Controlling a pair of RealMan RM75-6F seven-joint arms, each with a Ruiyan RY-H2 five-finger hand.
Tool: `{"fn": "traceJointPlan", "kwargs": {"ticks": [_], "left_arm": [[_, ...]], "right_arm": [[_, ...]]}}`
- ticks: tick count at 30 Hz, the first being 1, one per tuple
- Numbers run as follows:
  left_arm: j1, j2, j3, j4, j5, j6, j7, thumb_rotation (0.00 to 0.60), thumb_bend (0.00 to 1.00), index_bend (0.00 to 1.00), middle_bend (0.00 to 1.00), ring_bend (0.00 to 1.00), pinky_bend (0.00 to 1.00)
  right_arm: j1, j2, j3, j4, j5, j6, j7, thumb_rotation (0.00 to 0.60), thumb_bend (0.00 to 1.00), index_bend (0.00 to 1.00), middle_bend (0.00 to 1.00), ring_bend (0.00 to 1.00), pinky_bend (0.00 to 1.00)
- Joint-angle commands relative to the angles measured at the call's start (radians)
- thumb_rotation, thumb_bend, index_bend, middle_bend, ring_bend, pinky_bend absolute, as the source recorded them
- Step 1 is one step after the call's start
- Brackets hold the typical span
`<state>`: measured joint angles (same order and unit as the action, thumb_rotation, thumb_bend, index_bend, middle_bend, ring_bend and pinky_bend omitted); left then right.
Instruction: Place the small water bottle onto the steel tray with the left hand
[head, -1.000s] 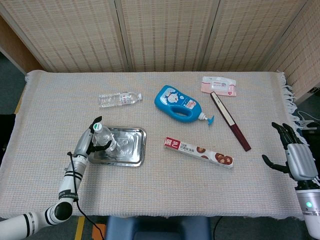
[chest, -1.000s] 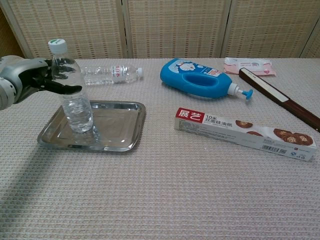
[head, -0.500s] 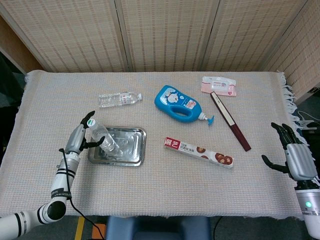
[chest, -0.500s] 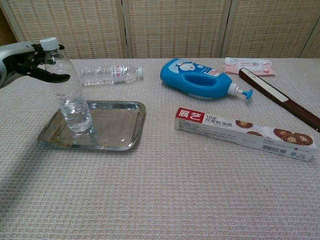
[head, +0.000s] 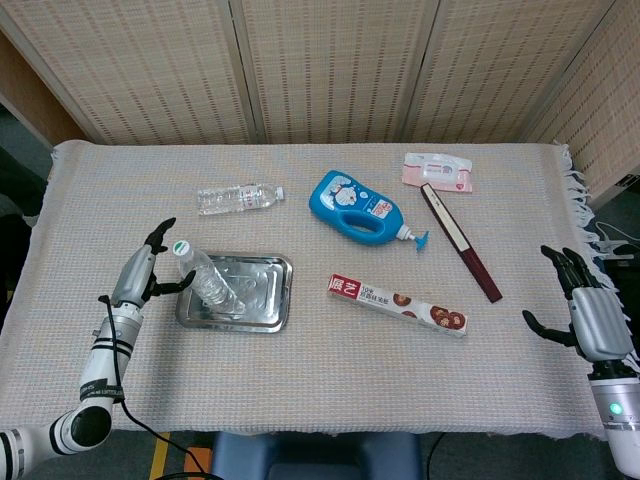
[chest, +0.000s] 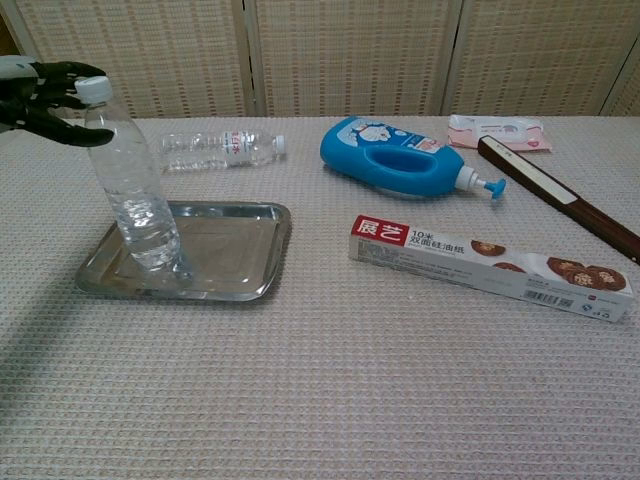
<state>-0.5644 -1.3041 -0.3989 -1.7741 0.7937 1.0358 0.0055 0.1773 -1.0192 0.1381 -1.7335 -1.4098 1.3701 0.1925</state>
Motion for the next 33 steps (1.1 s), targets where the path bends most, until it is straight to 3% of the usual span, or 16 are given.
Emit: {"fn": "traceJointPlan", "kwargs": {"ticks": [1, 9, 17, 25, 33], "left_arm": [[0.015, 0.018, -0.001, -0.019, 0.034, 0.030, -0.015, 0.600, 0.32, 0.00, 0.00, 0.00, 0.17], [0.060, 0.063, 0.023, -0.024, 0.168, 0.117, -0.032, 0.600, 0.34, 0.01, 0.00, 0.00, 0.17], [0.137, 0.069, 0.147, 0.112, 0.339, 0.231, 0.027, 0.600, 0.39, 0.14, 0.06, 0.00, 0.17], [0.172, 0.083, 0.288, 0.285, 0.499, 0.221, 0.105, 0.600, 0.39, 0.15, 0.12, 0.03, 0.17], [0.185, 0.042, 0.355, 0.414, 0.609, 0.248, 0.189, 0.600, 0.39, 0.19, 0.19, 0.10, 0.20]], "right_arm": [[0.000, -0.001, 0.001, 0.001, 0.001, 0.000, -0.001, 0.600, 0.19, 0.08, 0.11, 0.00, 0.21], [0.002, -0.001, -0.001, 0.000, 0.001, -0.006, -0.004, 0.600, 0.19, 0.08, 0.11, 0.00, 0.21], [0.002, -0.002, 0.000, 0.000, 0.000, -0.002, -0.006, 0.600, 0.19, 0.08, 0.11, 0.00, 0.21], [0.003, -0.016, -0.013, 0.002, -0.022, 0.001, -0.034, 0.600, 0.19, 0.08, 0.11, 0.00, 0.21], [0.008, -0.034, -0.021, 0.010, -0.025, -0.005, -0.074, 0.600, 0.19, 0.08, 0.11, 0.00, 0.21]]}}
